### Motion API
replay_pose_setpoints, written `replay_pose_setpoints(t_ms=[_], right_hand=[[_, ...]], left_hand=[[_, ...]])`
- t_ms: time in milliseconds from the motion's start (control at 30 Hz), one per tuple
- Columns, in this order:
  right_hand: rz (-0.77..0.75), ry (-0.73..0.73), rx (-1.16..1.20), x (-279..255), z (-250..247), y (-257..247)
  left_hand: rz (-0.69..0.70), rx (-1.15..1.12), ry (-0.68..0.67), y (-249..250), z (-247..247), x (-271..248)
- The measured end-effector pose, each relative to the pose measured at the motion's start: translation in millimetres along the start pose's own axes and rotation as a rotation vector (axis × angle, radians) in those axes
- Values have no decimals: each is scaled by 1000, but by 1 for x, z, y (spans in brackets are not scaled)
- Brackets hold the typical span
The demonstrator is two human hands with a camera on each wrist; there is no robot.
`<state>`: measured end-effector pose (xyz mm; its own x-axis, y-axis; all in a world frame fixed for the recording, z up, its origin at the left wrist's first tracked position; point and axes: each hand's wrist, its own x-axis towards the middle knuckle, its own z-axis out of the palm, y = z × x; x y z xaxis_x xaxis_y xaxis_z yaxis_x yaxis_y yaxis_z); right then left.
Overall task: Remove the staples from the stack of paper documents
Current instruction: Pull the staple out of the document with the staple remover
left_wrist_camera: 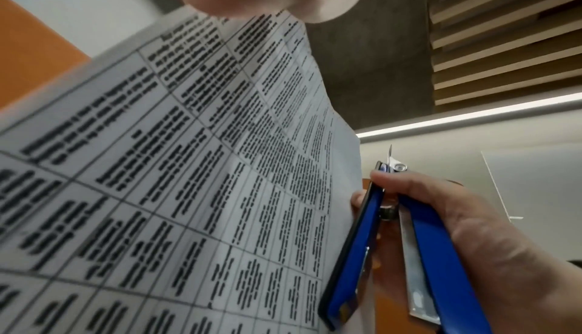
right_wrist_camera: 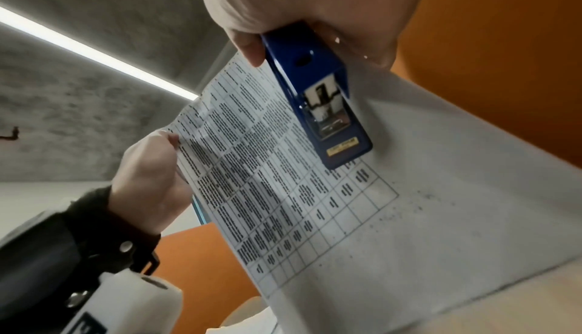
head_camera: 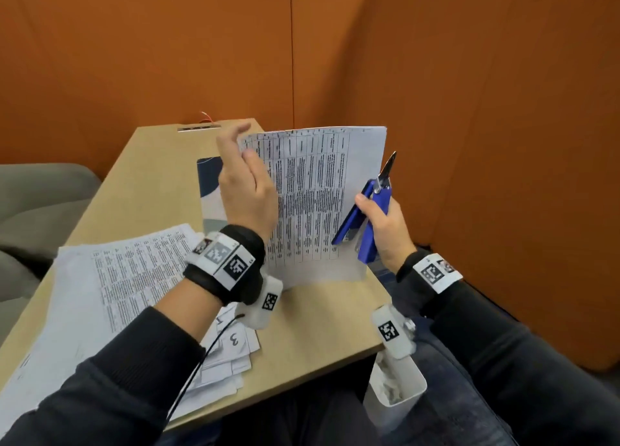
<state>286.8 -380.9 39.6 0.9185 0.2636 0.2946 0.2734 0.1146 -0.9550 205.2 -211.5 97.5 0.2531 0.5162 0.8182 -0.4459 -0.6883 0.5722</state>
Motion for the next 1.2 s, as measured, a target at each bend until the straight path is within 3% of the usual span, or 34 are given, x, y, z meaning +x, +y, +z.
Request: replay_pose_setpoints(t_ms=[100, 267, 400, 500, 567, 667, 833, 1000, 1200], right_hand=[[12, 28, -5, -4, 0, 7], [-101, 95, 67, 6, 7, -11], [-24, 88, -32, 2, 8, 13], [-31, 112, -78, 5, 2, 11], [-134, 186, -72, 15, 0, -4], [-342, 295, -109, 29, 4, -38], [-326, 248, -118, 45, 26, -65], [-222, 132, -236, 48, 46, -49], [-258, 97, -342, 51, 57, -44]], left_hand=[[-62, 10, 52, -12, 0, -9], [33, -5, 117, 0, 3, 11], [-157, 56, 22, -29, 3, -8], [-204, 132, -19, -47, -4, -5], [-226, 198, -94, -50, -7, 6], [-235, 245, -357, -52, -6, 4], [-333, 176, -717, -45, 4, -37], [-281, 176, -786, -38, 10, -53], [-242, 232, -826, -34, 15, -57]])
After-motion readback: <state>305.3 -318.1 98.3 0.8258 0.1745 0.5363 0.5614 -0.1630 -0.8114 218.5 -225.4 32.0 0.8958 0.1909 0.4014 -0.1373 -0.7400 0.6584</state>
